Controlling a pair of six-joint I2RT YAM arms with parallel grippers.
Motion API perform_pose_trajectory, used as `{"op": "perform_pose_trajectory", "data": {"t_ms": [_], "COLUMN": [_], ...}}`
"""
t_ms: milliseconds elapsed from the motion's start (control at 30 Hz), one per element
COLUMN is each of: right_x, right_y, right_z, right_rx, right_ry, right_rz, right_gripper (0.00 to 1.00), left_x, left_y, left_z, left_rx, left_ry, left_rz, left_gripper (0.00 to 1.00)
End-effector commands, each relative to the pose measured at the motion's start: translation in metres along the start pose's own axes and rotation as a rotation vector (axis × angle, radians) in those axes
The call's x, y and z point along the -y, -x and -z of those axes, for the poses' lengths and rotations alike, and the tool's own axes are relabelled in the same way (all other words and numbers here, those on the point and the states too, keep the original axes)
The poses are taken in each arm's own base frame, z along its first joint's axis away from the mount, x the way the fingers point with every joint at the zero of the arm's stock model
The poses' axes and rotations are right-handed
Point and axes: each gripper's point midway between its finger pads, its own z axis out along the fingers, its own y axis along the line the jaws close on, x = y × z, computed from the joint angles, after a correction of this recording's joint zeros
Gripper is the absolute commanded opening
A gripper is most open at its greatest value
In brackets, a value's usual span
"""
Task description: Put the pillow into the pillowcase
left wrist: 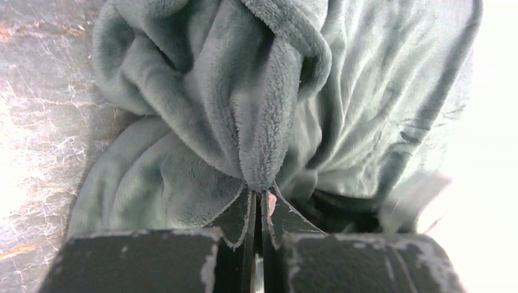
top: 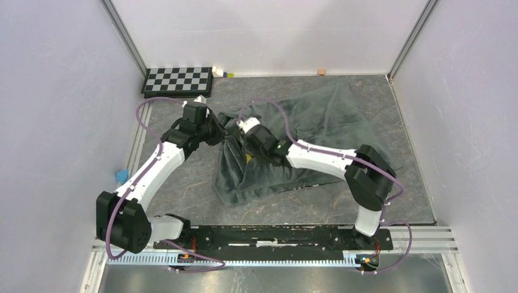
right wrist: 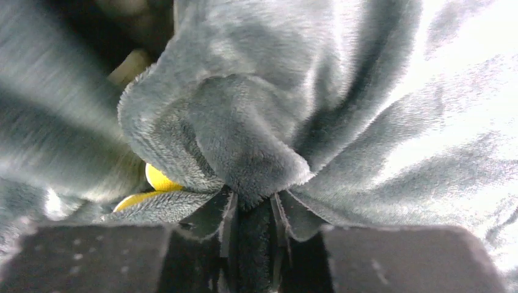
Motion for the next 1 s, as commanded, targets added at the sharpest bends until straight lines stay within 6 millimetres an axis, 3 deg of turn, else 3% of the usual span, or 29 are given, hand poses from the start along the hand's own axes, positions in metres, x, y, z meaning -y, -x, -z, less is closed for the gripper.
{"op": "perform_pose_trajectory", "data": {"t_ms": [0, 133, 233, 367, 433, 533, 700, 867, 967], "right_x": [0.030, 0.011, 0.001, -0.002, -0.003, -0.005, -0.012, -0.015, -0.020], "right_y": [0.044, 0.066, 0.060, 0.052, 0.054, 0.057, 0.058, 0.058, 0.063], "right_z": [-0.018, -0.014, -0.010, 0.002, 0.011, 0.023, 0.029, 0.028, 0.041], "right_rx": [0.083, 0.146, 0.155, 0.174, 0.183, 0.192, 0.196, 0.177, 0.207], "right_ry": [0.048, 0.146, 0.148, 0.104, 0.063, -0.002, -0.035, -0.040, -0.037], "right_rz": [-0.153, -0.183, -0.171, -0.154, -0.127, -0.086, -0.045, -0.025, -0.018], "right_gripper": [0.16, 0.15, 0.39, 0.64, 0.73, 0.82, 0.84, 0.69, 0.79], "left_x": [0.015, -0.017, -0.031, -0.040, -0.044, -0.048, -0.063, -0.075, -0.075], "left_y": [0.023, -0.005, -0.021, -0.030, -0.035, -0.040, -0.050, -0.054, -0.057], "left_z": [0.016, 0.000, -0.011, -0.019, -0.022, -0.023, -0.018, -0.020, -0.029], "left_rx": [0.058, -0.023, -0.066, -0.097, -0.102, -0.092, -0.052, -0.007, -0.015], "left_ry": [-0.034, 0.033, 0.055, 0.071, 0.080, 0.092, 0.155, 0.171, 0.164], "left_rz": [-0.058, -0.070, -0.074, -0.079, -0.072, -0.060, -0.040, 0.006, 0.030], "left_gripper": [0.02, 0.03, 0.18, 0.46, 0.58, 0.67, 0.73, 0.78, 0.78]}}
